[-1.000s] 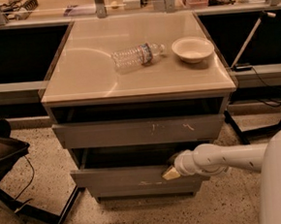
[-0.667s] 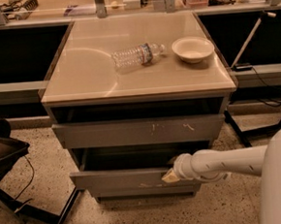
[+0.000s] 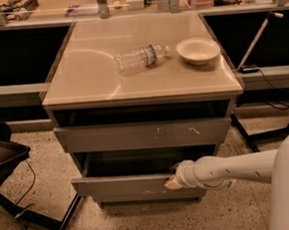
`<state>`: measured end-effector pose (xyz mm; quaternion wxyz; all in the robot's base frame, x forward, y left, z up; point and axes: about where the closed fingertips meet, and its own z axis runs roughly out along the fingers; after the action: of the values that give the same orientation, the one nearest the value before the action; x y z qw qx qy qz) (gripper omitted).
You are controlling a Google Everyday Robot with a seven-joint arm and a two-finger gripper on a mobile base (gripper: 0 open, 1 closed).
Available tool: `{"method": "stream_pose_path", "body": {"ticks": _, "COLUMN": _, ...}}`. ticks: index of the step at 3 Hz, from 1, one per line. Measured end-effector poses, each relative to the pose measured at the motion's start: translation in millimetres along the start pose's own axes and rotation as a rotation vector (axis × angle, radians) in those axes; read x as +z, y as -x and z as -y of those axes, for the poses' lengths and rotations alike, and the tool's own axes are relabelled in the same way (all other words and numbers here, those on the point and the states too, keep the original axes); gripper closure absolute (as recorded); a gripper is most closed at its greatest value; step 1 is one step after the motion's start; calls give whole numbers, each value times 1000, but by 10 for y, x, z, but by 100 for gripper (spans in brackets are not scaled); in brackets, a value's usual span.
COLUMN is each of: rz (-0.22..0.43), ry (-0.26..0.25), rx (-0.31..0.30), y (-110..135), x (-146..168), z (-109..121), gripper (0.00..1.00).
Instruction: Open middle drawer
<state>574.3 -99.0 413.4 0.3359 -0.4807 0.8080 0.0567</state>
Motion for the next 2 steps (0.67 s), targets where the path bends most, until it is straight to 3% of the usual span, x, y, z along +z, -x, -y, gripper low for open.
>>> {"method": "stream_pose_path", "body": {"ticks": 2, "rz": -8, "ry": -10, "rx": 3, "y": -37, "x": -42, "z": -78, "gripper": 100}}
